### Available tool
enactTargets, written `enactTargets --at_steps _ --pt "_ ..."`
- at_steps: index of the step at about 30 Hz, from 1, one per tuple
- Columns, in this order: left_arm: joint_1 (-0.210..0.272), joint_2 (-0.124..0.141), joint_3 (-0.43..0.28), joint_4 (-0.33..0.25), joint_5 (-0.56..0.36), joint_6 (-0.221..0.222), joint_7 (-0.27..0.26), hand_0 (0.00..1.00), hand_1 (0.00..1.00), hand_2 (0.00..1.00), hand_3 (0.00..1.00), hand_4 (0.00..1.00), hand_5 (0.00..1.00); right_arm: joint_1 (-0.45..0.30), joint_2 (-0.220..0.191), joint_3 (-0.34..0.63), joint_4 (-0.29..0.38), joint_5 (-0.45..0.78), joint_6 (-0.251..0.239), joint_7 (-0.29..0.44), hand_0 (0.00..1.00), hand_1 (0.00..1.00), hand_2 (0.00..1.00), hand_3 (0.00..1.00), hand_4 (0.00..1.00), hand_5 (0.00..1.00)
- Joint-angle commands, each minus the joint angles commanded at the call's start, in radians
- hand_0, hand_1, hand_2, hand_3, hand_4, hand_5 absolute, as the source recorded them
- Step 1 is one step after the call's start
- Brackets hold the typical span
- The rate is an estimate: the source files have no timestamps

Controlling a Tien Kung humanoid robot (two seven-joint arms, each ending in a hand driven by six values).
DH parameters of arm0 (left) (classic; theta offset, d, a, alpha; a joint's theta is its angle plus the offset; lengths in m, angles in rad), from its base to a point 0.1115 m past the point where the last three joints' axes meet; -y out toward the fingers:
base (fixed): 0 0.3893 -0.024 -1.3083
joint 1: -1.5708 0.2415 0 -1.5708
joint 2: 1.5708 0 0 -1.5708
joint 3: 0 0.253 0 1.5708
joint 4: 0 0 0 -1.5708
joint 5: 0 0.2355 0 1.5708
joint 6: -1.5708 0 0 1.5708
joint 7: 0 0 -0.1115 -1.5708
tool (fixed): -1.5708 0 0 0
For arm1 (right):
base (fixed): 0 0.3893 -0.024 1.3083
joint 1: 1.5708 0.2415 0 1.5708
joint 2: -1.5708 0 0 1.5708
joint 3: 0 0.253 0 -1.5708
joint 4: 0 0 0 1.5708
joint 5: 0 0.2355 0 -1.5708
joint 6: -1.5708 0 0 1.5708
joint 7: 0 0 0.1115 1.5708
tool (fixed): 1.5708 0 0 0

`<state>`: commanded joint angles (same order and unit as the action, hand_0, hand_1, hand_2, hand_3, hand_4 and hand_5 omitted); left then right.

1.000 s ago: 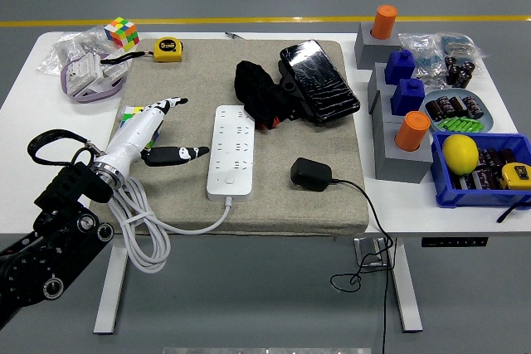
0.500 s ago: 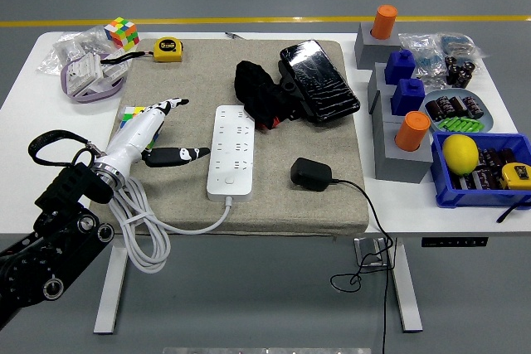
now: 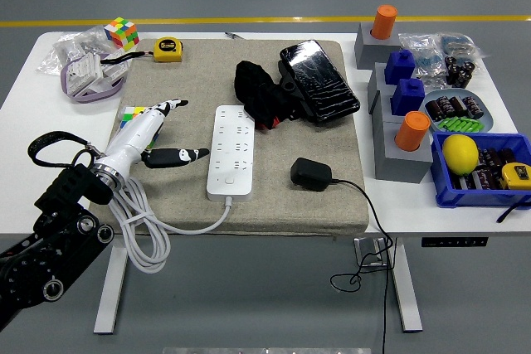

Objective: Pull the plug out and thorw away

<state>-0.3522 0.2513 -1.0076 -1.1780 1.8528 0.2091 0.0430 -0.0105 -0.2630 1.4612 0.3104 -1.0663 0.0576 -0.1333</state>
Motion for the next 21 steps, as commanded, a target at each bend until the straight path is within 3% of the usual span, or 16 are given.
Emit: enactTargets --at_steps 21 --pt "0.002 -0.003 -0.004 0.001 0.003 -0.002 0.002 0.998 0.998 0.990 0.931 0.998 0.518 0.000 0.002 0.005 0.000 0.000 0.000 0.001 0.568 0.645 0.670 0.566 0.972 0.480"
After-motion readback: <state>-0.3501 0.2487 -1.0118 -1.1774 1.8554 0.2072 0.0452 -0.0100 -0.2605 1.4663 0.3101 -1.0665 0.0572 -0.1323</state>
